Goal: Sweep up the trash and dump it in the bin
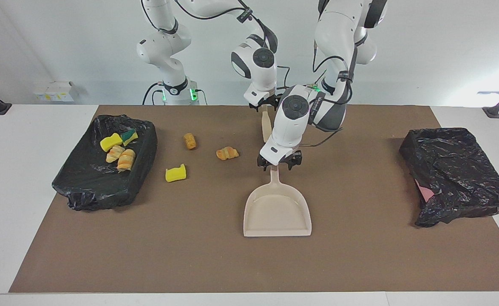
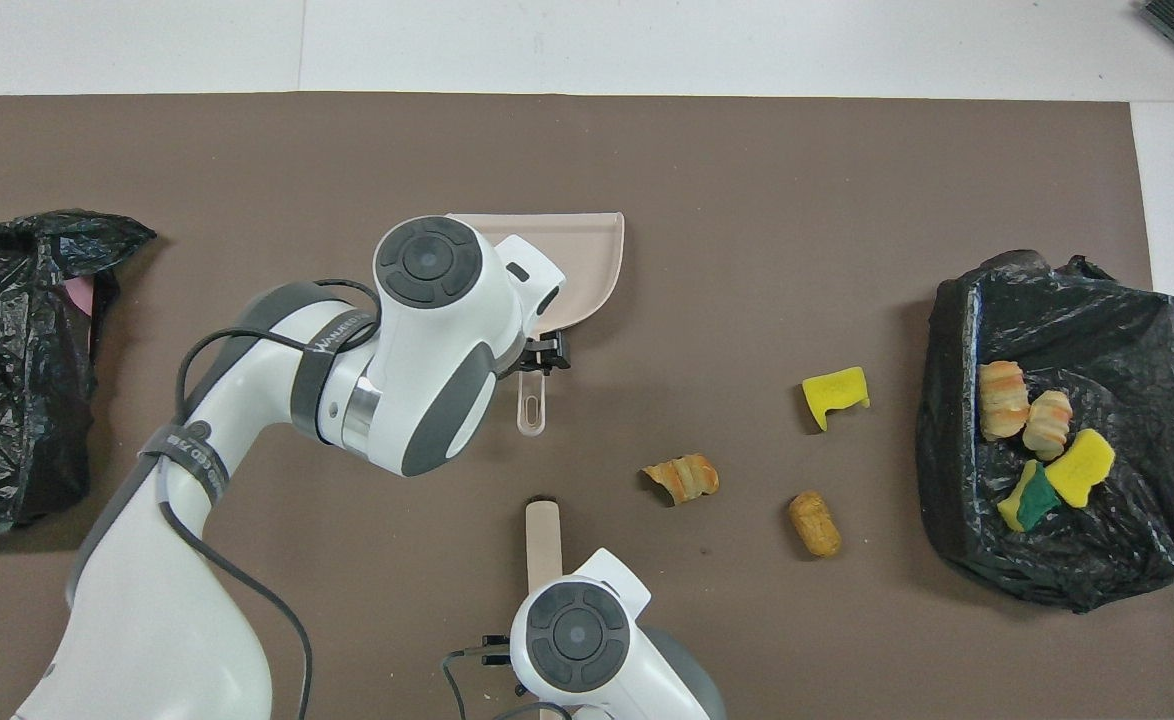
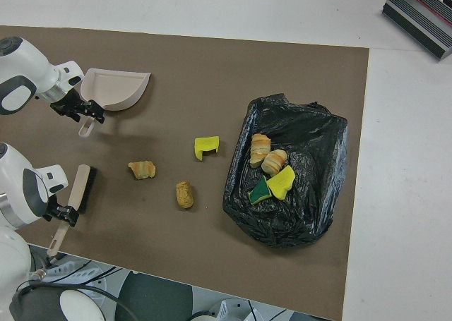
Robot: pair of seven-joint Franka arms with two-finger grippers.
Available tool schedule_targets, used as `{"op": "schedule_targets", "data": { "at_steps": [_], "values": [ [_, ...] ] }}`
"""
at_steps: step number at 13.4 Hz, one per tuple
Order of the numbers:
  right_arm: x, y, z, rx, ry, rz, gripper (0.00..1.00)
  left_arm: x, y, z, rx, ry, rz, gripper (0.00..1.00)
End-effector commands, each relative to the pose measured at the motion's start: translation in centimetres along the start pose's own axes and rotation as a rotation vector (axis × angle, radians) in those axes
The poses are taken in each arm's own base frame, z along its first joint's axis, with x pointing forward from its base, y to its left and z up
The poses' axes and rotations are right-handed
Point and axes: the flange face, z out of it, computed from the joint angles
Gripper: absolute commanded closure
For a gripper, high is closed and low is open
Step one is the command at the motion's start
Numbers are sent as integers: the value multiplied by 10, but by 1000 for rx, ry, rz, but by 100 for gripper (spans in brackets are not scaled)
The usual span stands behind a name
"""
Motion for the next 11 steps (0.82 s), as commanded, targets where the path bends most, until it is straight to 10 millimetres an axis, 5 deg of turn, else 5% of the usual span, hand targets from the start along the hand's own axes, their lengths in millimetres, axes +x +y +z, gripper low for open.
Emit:
{"op": "schedule_targets", "data": {
  "at_steps": [1,2,6,9,11],
  "values": [
    [-12,1,-4,-7,-31,20,21,5,-2,-2,-5,7,-16,80],
    [-12,1,-4,-8,-32,22,31,4,-1,-2,-5,7,-14,100],
    [-11,-1,-5,1,-24,11,100,11,-11,-13,0,19,-10,100],
    [-10,2,-5,-21,-37,18,100,22,-32,-36,-11,47,36,100],
    [3,12,-21,-23,-37,45,100,37,-66,-53,-11,57,74,100]
  ]
}}
